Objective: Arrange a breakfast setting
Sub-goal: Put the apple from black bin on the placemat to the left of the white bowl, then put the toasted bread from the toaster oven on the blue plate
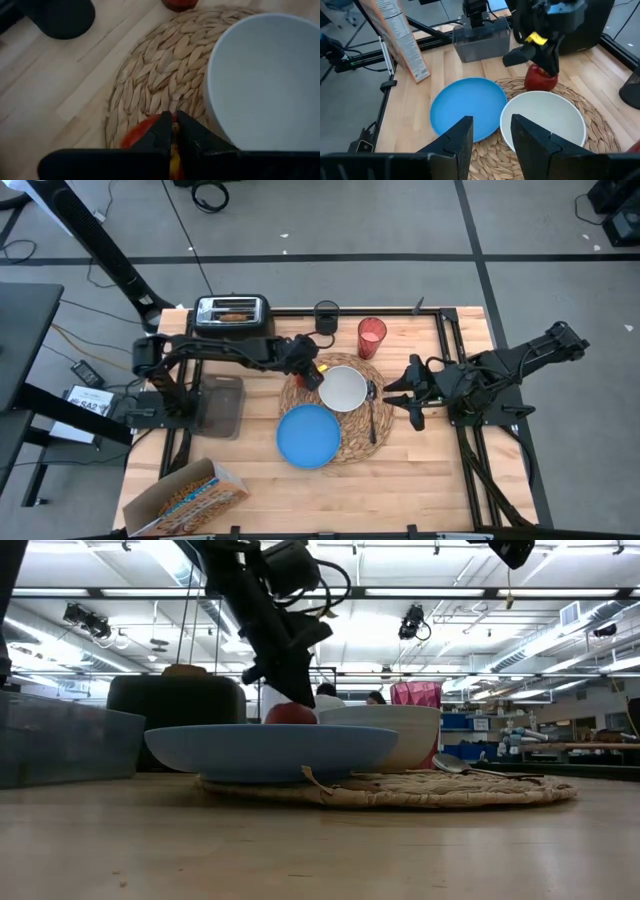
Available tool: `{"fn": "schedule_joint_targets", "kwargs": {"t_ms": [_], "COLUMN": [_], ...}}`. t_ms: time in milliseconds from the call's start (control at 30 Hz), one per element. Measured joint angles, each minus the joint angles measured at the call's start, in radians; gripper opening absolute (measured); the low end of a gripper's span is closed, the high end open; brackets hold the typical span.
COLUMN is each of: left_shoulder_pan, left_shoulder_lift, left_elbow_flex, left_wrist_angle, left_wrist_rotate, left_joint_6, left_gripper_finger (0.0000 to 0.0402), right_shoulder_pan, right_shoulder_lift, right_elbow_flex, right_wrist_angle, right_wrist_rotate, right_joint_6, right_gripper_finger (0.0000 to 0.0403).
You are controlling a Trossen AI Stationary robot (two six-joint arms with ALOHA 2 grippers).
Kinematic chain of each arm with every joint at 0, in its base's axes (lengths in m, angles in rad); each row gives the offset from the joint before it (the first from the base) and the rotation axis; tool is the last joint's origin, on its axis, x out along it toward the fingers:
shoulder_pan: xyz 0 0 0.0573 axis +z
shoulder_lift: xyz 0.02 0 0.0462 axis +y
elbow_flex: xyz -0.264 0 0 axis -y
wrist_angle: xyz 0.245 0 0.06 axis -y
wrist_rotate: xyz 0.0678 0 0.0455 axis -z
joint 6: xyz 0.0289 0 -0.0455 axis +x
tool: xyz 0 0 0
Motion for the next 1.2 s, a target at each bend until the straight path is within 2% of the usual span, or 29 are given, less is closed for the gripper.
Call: {"fn": "schedule_joint_targets", "kwargs": {"t_ms": [333,933,1200], "left_shoulder_pan": [-0.003,-0.002,0.000], "left_shoulder_lift": [0.043,0.037,0.037], "left_elbow_flex": [0.000,0.034,0.071], "left_wrist_angle": [0.054,-0.034,-0.064], "left_wrist_rotate": [-0.005,0.004,0.003], "left_joint_6": [-0.054,-0.065,-0.042], "left_gripper_finger": [0.0026,0.0119,0.0145], "right_shoulder_pan": [0.000,0.000,0.000], "right_shoulder_lift": [0.001,0.001,0.001], "right_elbow_flex": [0.000,-0.001,-0.001], "right_wrist_angle": [-0.006,-0.007,-0.007], "right_wrist_rotate": [0.008,0.007,0.007], "right_joint_6": [-0.004,-0.008,-0.021], "right_gripper_finger": [0.0142,0.0142,0.0142]}}
